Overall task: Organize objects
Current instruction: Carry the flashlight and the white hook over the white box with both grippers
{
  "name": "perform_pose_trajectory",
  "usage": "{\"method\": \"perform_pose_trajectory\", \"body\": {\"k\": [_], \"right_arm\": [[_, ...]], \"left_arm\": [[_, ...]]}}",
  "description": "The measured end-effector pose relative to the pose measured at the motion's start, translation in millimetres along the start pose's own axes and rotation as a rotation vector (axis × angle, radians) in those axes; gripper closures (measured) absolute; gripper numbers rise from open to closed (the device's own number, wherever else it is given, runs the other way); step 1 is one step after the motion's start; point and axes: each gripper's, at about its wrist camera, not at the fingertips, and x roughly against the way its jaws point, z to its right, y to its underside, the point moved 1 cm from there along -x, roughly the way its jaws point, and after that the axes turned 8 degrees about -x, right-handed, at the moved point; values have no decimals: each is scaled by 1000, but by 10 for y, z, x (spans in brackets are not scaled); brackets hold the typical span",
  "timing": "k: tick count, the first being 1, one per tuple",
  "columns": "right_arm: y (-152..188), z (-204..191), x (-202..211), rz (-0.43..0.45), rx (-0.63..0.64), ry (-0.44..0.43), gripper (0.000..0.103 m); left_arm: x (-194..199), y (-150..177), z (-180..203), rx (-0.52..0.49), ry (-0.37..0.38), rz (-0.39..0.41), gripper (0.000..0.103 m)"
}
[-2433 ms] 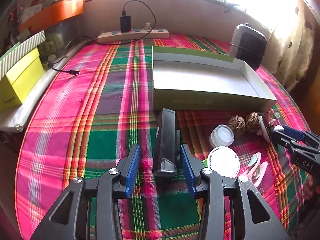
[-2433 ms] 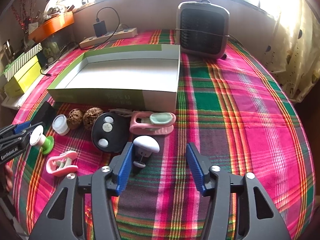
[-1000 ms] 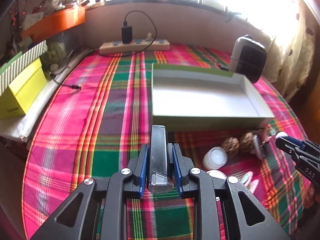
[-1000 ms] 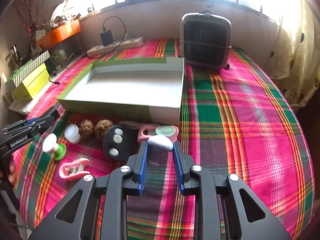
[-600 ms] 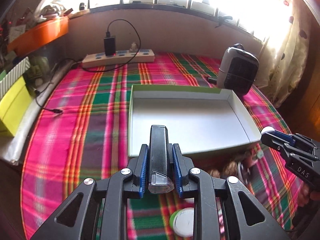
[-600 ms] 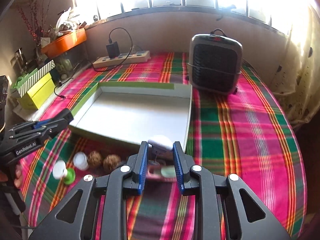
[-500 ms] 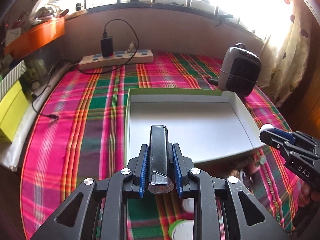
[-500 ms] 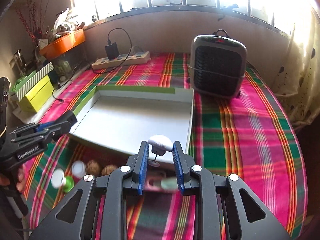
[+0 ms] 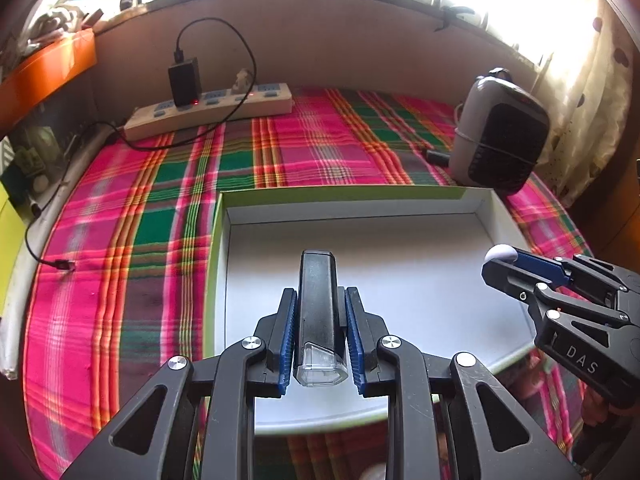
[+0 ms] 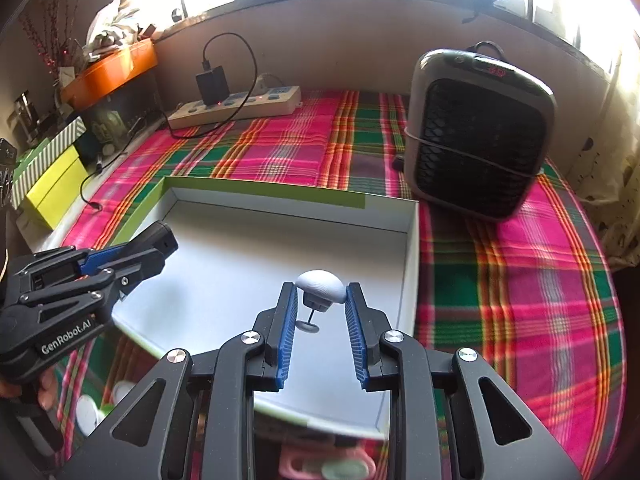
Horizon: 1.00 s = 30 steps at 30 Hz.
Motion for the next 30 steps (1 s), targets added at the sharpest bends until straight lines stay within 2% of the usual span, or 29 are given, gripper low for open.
{"method": "perform_pose_trajectory", "body": {"k": [12,30], "right_arm": [[-76,-24,-277,-35,37,24,77],[-68,-29,-338,-41,40,44,77]], "left_arm": [[-172,-53,-4,-11,0,-18,82],[-211,-40,15,-23,5,-28,81]]}}
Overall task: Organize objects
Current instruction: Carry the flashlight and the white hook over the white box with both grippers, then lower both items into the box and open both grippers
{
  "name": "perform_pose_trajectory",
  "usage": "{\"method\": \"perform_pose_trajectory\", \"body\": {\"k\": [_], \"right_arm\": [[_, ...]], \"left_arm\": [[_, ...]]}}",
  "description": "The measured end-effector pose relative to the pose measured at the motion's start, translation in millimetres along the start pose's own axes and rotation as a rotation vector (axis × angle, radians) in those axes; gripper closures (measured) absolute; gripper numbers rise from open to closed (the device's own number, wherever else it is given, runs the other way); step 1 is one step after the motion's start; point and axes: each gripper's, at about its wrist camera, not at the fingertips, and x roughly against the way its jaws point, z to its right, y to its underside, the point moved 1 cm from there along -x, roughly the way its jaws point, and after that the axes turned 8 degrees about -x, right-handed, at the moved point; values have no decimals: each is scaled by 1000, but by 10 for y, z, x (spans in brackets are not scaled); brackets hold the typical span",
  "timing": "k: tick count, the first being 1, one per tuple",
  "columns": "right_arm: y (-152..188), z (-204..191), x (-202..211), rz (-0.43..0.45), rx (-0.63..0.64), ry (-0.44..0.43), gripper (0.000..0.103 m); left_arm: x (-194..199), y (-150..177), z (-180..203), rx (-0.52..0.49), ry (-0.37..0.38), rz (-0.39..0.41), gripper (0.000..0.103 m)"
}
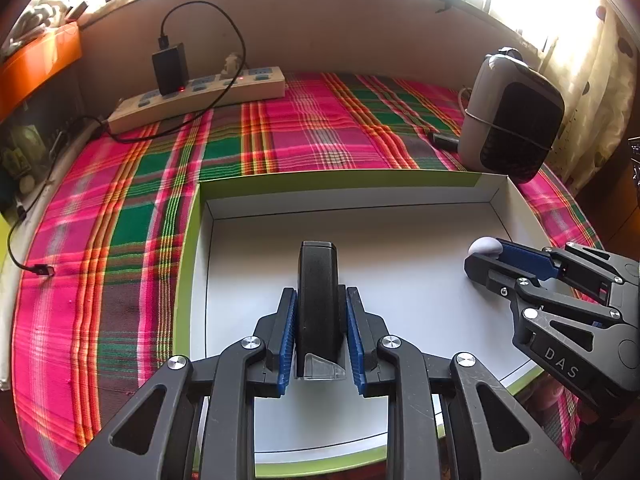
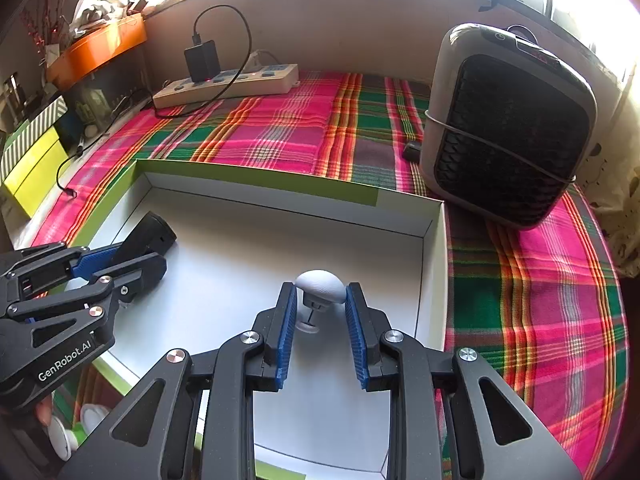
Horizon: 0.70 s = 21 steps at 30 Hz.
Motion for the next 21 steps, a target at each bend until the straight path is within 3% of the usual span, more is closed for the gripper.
{"method": "perform_pose_trajectory", "body": {"k": [5,11,21], "right_arm": [[-10,17,-1,0,-7,-3,76],[-16,12,18,8,-10,0,58],[-1,18,74,25,-25,-6,56]], "left_arm": [[4,4,7,4,12,0,79],[14,11,10,5,22,3,74],[150,43,-11,14,23,20,67]]}}
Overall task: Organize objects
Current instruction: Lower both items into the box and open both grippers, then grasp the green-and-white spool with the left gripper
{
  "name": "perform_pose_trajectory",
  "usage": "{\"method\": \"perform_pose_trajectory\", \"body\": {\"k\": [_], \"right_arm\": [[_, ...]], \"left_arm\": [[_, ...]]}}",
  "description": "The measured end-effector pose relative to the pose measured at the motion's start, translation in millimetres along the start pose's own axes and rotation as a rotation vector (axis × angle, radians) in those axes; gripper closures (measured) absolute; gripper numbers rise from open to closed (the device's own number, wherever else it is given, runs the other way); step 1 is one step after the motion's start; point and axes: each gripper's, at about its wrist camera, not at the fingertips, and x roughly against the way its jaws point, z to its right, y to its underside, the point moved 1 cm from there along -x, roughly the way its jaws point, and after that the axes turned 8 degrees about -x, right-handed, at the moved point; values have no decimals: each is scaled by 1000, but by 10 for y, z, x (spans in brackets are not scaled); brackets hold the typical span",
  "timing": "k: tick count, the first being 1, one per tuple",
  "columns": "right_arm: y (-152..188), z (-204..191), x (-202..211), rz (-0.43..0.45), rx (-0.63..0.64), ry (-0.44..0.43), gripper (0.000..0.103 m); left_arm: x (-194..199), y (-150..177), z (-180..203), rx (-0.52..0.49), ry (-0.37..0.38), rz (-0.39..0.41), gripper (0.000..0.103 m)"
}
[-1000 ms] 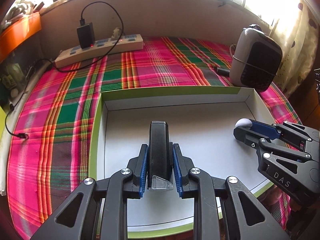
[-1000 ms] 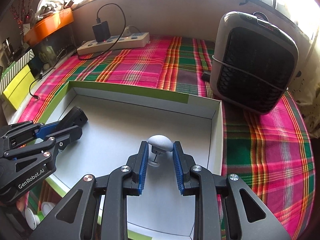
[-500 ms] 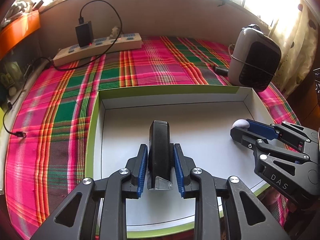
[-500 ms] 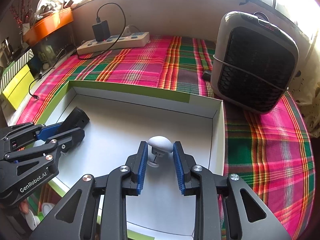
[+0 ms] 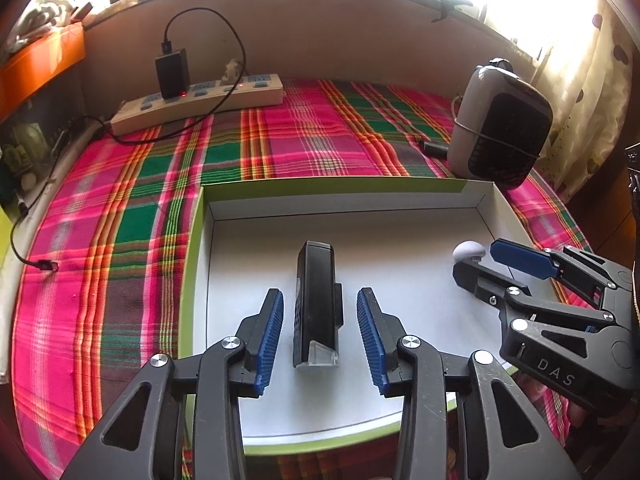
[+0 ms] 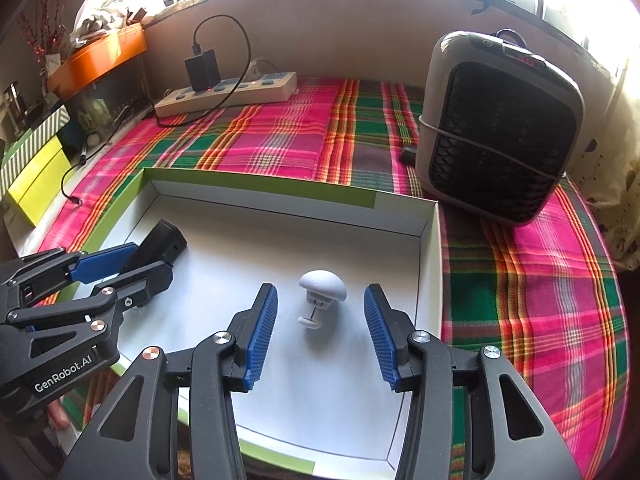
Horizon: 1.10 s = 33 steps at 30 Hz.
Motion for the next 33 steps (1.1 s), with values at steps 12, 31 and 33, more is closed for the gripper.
{"method": "perform_pose_trajectory", "body": {"k": [12,31,33], "right_arm": [[70,10,280,48,-19,-8,50],[573,4,970,136,-41,-55,50],[632,2,1001,137,-41,-65,50]], "left_arm": [[363,107,14,9,5,61,66],[1021,697,-27,53,7,141,64],[1032,767,-26,61,16,135,64]]}}
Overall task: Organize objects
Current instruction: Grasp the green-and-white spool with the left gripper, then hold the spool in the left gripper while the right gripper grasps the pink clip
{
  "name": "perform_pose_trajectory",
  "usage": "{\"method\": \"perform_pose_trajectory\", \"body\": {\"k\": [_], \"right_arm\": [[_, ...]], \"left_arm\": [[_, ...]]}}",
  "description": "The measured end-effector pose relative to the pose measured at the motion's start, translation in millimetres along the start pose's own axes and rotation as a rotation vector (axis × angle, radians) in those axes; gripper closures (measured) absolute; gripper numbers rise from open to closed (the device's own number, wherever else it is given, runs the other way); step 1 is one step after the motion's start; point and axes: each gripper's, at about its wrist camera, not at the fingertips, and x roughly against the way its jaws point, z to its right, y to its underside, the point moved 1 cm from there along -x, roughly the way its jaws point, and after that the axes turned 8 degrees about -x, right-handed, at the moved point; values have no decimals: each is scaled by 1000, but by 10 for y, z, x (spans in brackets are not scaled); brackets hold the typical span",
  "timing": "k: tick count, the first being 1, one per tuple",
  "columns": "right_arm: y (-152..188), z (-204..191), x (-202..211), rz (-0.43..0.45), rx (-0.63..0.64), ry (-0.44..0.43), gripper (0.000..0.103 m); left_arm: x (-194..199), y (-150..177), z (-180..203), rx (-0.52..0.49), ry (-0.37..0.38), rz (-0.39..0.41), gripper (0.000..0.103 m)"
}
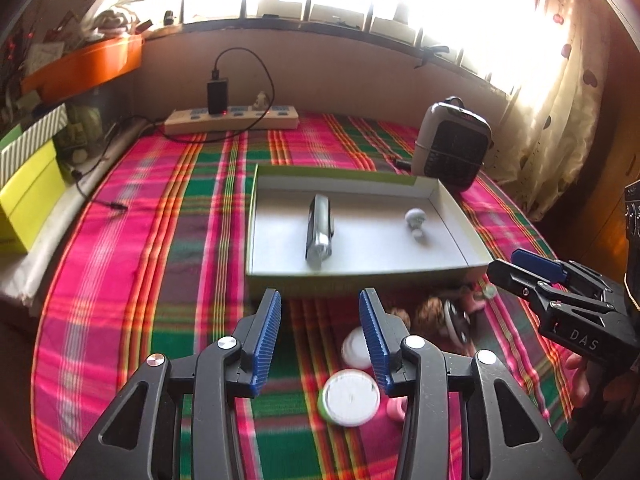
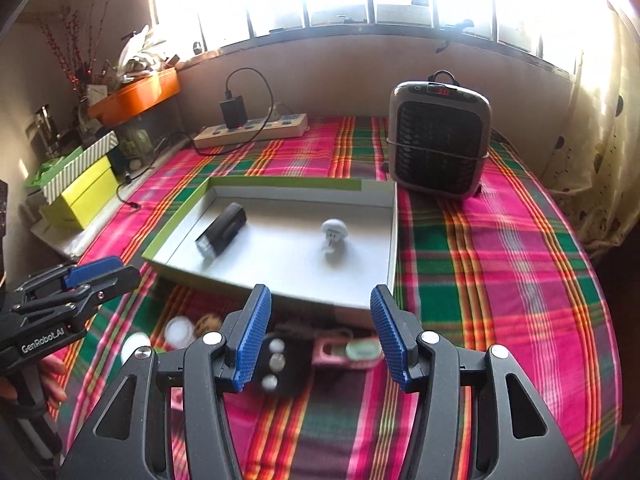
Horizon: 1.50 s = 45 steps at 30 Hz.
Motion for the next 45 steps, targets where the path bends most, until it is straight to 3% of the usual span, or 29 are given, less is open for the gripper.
{"method": "perform_pose_trajectory", "body": {"k": [10,36,45], "right_arm": [[287,-67,135,-11,48,-22,50],[594,-231,152,-66,74,-61,50],[651,-393,104,-87,135,-139,50]], "left_arm": [[-9,269,202,-30,48,-37,62],[-237,444,118,5,-14,-97,62],[-217,482,-25,18,-45,-100,69]]}}
